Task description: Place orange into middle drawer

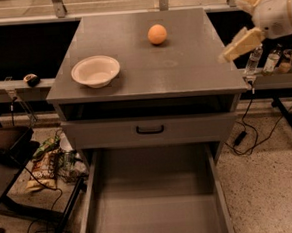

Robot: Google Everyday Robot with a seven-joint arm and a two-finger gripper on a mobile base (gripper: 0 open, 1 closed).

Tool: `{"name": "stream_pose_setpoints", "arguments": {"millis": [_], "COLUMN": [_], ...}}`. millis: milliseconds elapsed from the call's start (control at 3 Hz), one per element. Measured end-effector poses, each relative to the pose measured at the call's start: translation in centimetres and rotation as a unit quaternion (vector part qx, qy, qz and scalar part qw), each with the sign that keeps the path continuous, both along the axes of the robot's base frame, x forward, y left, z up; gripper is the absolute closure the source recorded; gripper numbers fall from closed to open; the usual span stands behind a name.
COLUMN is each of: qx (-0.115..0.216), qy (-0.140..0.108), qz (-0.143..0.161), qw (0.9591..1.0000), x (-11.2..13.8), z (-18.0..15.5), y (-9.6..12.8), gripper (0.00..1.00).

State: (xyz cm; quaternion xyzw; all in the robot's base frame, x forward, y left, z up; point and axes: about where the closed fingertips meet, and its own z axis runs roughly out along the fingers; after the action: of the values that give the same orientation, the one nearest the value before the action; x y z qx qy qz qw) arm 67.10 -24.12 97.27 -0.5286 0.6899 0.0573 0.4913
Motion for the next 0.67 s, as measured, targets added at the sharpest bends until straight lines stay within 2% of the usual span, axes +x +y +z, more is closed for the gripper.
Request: {"name": "stream_pose_setpoints", "arguments": {"millis": [333, 667], "qx": [0.089, 0.119], "qy": [-0.021, -0.033], "qz": [0.010, 0.015], "qw": [0.9957, 0.9922], "x": [6.9, 9.6], "z": [-0.8, -0.7], "y": [1.1, 1.7], "gripper": [0.00, 0.00]}}
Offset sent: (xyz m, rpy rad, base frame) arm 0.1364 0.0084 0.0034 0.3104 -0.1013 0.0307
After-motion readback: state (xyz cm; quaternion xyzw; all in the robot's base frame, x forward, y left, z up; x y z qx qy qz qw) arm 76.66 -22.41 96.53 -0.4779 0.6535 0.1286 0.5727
